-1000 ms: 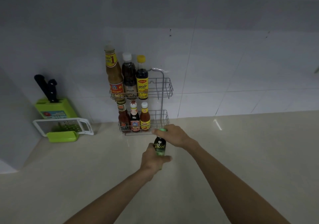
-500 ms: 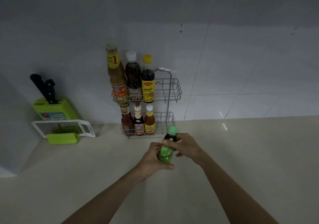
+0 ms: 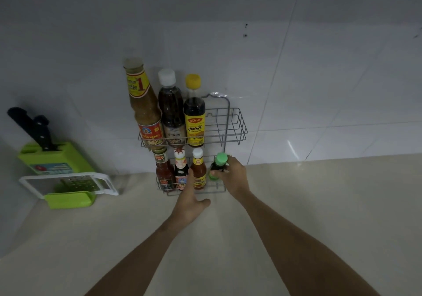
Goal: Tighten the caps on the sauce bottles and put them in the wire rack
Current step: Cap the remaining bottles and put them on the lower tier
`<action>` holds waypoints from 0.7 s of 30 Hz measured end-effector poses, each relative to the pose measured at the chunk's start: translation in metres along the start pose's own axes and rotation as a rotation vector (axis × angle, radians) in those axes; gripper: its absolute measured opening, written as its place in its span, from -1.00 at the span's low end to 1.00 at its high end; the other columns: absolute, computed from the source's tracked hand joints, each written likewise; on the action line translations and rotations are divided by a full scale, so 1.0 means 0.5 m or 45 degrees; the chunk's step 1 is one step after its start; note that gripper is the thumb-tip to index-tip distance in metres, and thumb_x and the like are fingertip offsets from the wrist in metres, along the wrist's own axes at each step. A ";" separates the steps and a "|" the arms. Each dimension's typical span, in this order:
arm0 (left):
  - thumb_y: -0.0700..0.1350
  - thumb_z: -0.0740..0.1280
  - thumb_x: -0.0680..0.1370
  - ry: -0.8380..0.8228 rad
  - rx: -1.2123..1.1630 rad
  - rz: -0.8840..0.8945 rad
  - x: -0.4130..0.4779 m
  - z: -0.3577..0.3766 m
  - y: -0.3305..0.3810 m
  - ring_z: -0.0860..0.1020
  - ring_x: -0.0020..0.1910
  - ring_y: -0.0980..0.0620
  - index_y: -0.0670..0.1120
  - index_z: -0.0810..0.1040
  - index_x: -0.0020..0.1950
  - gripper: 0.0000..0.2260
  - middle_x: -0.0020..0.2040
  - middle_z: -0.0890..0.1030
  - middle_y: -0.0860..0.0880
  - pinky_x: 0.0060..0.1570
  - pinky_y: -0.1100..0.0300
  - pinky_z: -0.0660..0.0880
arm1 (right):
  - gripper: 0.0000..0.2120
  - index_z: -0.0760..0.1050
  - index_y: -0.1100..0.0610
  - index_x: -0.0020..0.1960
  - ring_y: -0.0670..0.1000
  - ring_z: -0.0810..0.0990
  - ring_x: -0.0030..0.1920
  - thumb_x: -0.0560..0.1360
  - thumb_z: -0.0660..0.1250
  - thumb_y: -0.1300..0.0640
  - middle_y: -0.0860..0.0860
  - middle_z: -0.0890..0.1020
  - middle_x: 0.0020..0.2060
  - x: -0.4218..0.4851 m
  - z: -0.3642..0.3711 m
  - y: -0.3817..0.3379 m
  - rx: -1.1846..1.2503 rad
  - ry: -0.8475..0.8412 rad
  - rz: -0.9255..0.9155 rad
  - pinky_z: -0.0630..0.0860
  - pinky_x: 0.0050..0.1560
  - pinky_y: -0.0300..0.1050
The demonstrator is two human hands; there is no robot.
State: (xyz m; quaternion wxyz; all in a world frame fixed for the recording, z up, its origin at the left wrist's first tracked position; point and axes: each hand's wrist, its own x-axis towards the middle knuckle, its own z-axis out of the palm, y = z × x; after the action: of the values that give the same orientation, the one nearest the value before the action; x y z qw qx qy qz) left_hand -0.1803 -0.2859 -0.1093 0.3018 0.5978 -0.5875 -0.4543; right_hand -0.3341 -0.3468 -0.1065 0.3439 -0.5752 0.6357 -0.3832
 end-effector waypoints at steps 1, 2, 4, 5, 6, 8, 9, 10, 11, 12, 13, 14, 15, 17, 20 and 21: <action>-0.26 0.46 0.43 0.008 0.003 0.015 0.004 0.001 -0.002 0.18 0.50 0.07 0.00 -0.14 0.58 -0.05 0.55 0.17 0.05 0.37 0.24 0.20 | -0.60 0.52 0.14 0.04 -0.01 0.57 -0.09 0.26 0.57 0.16 -0.01 0.61 -0.11 0.010 0.004 0.002 -0.057 -0.039 0.010 0.38 -0.26 -0.39; -0.26 0.46 0.43 0.012 0.001 0.025 0.007 0.002 -0.004 0.19 0.49 0.07 -0.01 -0.13 0.58 -0.05 0.54 0.18 0.06 0.36 0.25 0.19 | -0.59 0.53 0.14 0.03 0.00 0.56 -0.10 0.25 0.58 0.15 0.01 0.61 -0.09 0.019 0.006 0.002 -0.115 -0.073 0.017 0.38 -0.24 -0.30; -0.26 0.46 0.44 0.019 -0.007 0.041 0.012 0.004 -0.009 0.18 0.50 0.07 -0.02 -0.12 0.58 -0.07 0.54 0.18 0.06 0.37 0.27 0.18 | -0.55 0.55 0.15 0.07 0.00 0.53 -0.10 0.23 0.59 0.12 0.03 0.61 -0.07 0.035 0.009 0.003 -0.214 -0.126 0.023 0.38 -0.17 -0.22; -0.25 0.45 0.44 0.028 0.001 0.055 0.013 0.006 -0.012 0.17 0.51 0.07 -0.02 -0.12 0.58 -0.08 0.55 0.17 0.06 0.37 0.28 0.17 | -0.53 0.56 0.15 0.08 0.02 0.54 -0.08 0.22 0.59 0.10 0.05 0.61 -0.06 0.042 0.010 0.003 -0.256 -0.152 0.021 0.38 -0.14 -0.21; -0.24 0.45 0.45 0.040 0.015 0.068 0.012 0.007 -0.012 0.17 0.51 0.08 -0.03 -0.12 0.58 -0.08 0.55 0.17 0.05 0.38 0.27 0.17 | -0.53 0.57 0.15 0.09 0.04 0.56 -0.06 0.22 0.59 0.10 0.07 0.63 -0.05 0.046 0.010 0.001 -0.288 -0.177 0.025 0.38 -0.13 -0.21; -0.21 0.45 0.45 0.064 0.034 0.096 0.011 0.011 -0.015 0.17 0.51 0.08 -0.02 -0.11 0.58 -0.09 0.56 0.17 0.05 0.44 0.20 0.18 | -0.53 0.58 0.16 0.07 0.09 0.60 -0.02 0.21 0.60 0.11 0.10 0.65 -0.03 0.052 0.012 0.002 -0.331 -0.223 0.023 0.38 -0.13 -0.21; -0.20 0.46 0.45 0.069 0.040 0.104 0.010 0.013 -0.016 0.17 0.51 0.08 -0.02 -0.12 0.58 -0.09 0.56 0.17 0.05 0.46 0.15 0.19 | -0.54 0.58 0.16 0.05 0.10 0.60 -0.02 0.21 0.60 0.11 0.11 0.66 -0.03 0.054 0.015 0.004 -0.356 -0.235 0.017 0.37 -0.14 -0.21; -0.20 0.46 0.45 0.068 0.044 0.108 0.009 0.014 -0.015 0.17 0.51 0.08 -0.02 -0.12 0.58 -0.08 0.56 0.17 0.04 0.47 0.11 0.20 | -0.55 0.58 0.16 0.05 0.11 0.60 -0.01 0.21 0.60 0.11 0.12 0.66 -0.03 0.053 0.018 0.006 -0.387 -0.244 0.021 0.37 -0.15 -0.20; -0.21 0.46 0.44 0.064 0.048 0.118 0.010 0.015 -0.017 0.17 0.52 0.07 -0.03 -0.13 0.58 -0.07 0.56 0.17 0.04 0.48 0.07 0.20 | -0.56 0.57 0.17 0.05 0.12 0.60 0.00 0.23 0.59 0.11 0.13 0.65 -0.02 0.053 0.021 0.010 -0.407 -0.251 0.018 0.38 -0.14 -0.18; -0.22 0.46 0.44 0.060 0.057 0.116 0.012 0.015 -0.019 0.17 0.52 0.07 -0.03 -0.13 0.58 -0.07 0.56 0.17 0.03 0.48 0.05 0.20 | -0.56 0.56 0.17 0.06 0.12 0.59 0.01 0.24 0.58 0.11 0.13 0.65 -0.01 0.051 0.024 0.010 -0.430 -0.266 0.020 0.39 -0.13 -0.16; -0.22 0.46 0.44 0.058 0.063 0.116 0.013 0.015 -0.022 0.16 0.52 0.06 -0.04 -0.14 0.58 -0.06 0.57 0.16 0.03 0.48 0.05 0.20 | -0.56 0.55 0.17 0.07 0.13 0.59 0.02 0.25 0.58 0.11 0.13 0.64 0.00 0.050 0.026 0.013 -0.441 -0.281 0.019 0.42 -0.10 -0.14; -0.23 0.46 0.44 0.051 0.066 0.106 0.012 0.013 -0.023 0.16 0.52 0.06 -0.04 -0.14 0.58 -0.06 0.57 0.15 0.04 0.48 0.05 0.20 | -0.56 0.54 0.17 0.08 0.13 0.59 0.03 0.26 0.57 0.11 0.14 0.64 0.02 0.049 0.026 0.012 -0.451 -0.291 0.026 0.44 -0.07 -0.12; -0.24 0.46 0.44 0.043 0.066 0.102 0.014 0.011 -0.027 0.15 0.52 0.07 -0.03 -0.15 0.58 -0.06 0.57 0.14 0.04 0.48 0.07 0.20 | -0.56 0.53 0.18 0.09 0.14 0.58 0.04 0.27 0.56 0.12 0.14 0.63 0.03 0.051 0.027 0.013 -0.448 -0.300 0.020 0.45 -0.05 -0.10; -0.26 0.45 0.44 0.022 0.070 0.100 0.014 0.009 -0.032 0.16 0.52 0.08 -0.01 -0.16 0.58 -0.06 0.57 0.14 0.06 0.48 0.10 0.19 | -0.55 0.50 0.20 0.13 0.15 0.57 0.08 0.30 0.55 0.15 0.16 0.63 0.06 0.048 0.025 0.007 -0.468 -0.322 0.018 0.47 0.00 -0.08; -0.29 0.43 0.43 0.003 0.075 0.082 0.017 0.007 -0.036 0.18 0.51 0.07 0.01 -0.17 0.58 -0.05 0.55 0.17 0.06 0.46 0.16 0.18 | -0.56 0.44 0.22 0.22 0.18 0.56 0.13 0.38 0.47 0.22 0.18 0.61 0.10 0.036 0.020 -0.001 -0.510 -0.319 0.006 0.44 0.01 -0.11; -0.29 0.43 0.44 -0.002 0.084 0.078 0.018 0.007 -0.038 0.19 0.50 0.07 0.01 -0.17 0.58 -0.05 0.55 0.18 0.07 0.44 0.19 0.18 | -0.57 0.41 0.22 0.26 0.20 0.56 0.14 0.42 0.40 0.26 0.19 0.61 0.12 0.032 0.019 0.000 -0.511 -0.308 -0.013 0.45 0.03 -0.10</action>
State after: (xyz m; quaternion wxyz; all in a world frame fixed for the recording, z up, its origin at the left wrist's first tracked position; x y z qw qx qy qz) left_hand -0.1761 -0.2917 -0.1295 0.2953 0.5887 -0.6205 -0.4256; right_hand -0.3273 -0.3634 -0.1110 0.2944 -0.6771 0.6502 -0.1792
